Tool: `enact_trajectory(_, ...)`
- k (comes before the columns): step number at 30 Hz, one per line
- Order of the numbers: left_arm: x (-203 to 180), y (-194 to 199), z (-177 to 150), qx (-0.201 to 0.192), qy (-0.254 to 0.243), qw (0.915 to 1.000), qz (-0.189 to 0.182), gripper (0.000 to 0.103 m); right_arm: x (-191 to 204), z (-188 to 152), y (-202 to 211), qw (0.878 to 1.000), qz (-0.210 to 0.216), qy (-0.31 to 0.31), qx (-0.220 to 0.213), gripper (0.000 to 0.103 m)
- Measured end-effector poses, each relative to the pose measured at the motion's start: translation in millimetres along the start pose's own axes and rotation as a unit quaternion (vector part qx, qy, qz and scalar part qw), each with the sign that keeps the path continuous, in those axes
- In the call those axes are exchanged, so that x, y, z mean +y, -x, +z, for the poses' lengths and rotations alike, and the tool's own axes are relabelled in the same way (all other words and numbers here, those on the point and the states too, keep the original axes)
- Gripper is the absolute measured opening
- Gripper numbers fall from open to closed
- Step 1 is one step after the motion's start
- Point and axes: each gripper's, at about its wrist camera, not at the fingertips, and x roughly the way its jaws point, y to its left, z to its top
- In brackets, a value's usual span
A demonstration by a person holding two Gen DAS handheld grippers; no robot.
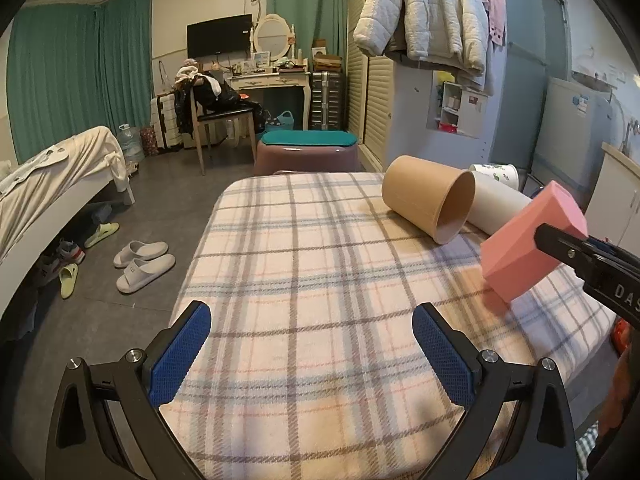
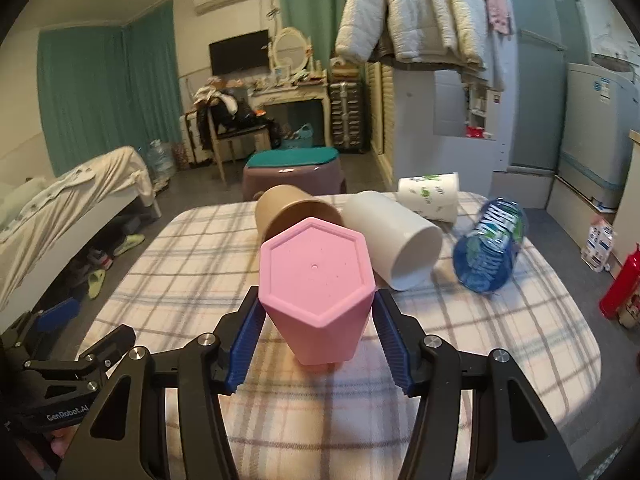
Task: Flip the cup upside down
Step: 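Rotate the pink cup in the right tool so its opening faces down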
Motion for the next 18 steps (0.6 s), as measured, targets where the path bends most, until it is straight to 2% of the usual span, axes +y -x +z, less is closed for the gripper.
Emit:
enact_trajectory(7, -5, -9, 7, -0.002, 0.0, 1.0, 0.007, 0.103, 8, 11, -27, 0.998, 0.012, 0.025, 0.062, 0.055)
enact_trajectory(18, -19, -25, 10, 0.009, 0.002, 0.9999, 0.011, 0.103, 5, 16, -50, 0.996, 0.026, 0.035, 0.078, 0.055)
